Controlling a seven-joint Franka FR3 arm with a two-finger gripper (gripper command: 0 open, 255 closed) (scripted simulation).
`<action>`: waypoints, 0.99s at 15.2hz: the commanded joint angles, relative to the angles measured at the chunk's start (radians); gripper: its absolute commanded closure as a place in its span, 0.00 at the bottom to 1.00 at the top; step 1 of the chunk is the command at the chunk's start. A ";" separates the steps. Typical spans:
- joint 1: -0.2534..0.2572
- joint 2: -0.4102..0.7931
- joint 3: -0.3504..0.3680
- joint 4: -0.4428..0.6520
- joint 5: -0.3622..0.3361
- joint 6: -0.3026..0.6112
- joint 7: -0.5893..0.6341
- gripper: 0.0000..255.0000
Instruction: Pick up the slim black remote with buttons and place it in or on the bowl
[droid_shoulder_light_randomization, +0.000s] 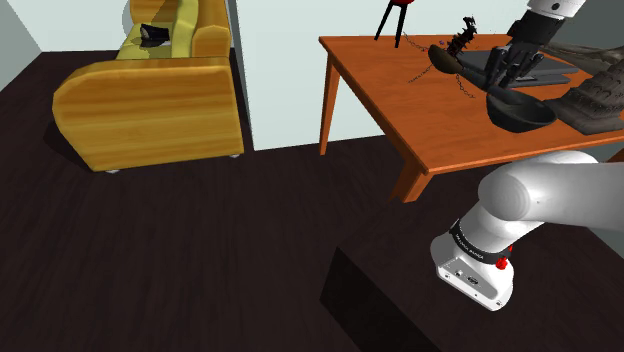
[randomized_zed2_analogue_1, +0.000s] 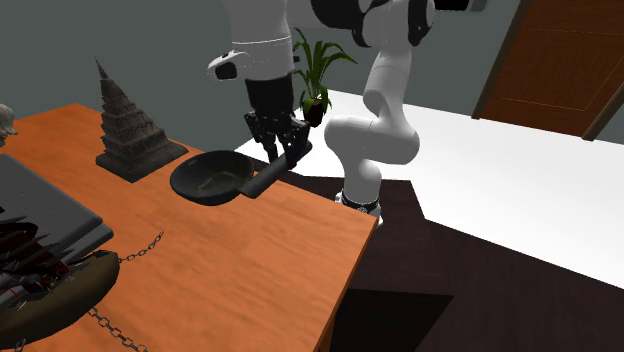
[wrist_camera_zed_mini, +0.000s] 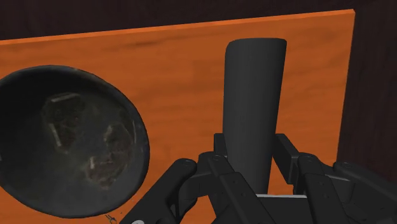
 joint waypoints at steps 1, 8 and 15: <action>-0.010 0.012 -0.036 0.016 -0.026 -0.001 -0.036 1.00; -0.025 0.119 -0.216 0.124 -0.124 0.027 -0.205 1.00; 0.005 0.259 -0.403 0.255 -0.170 0.075 -0.368 1.00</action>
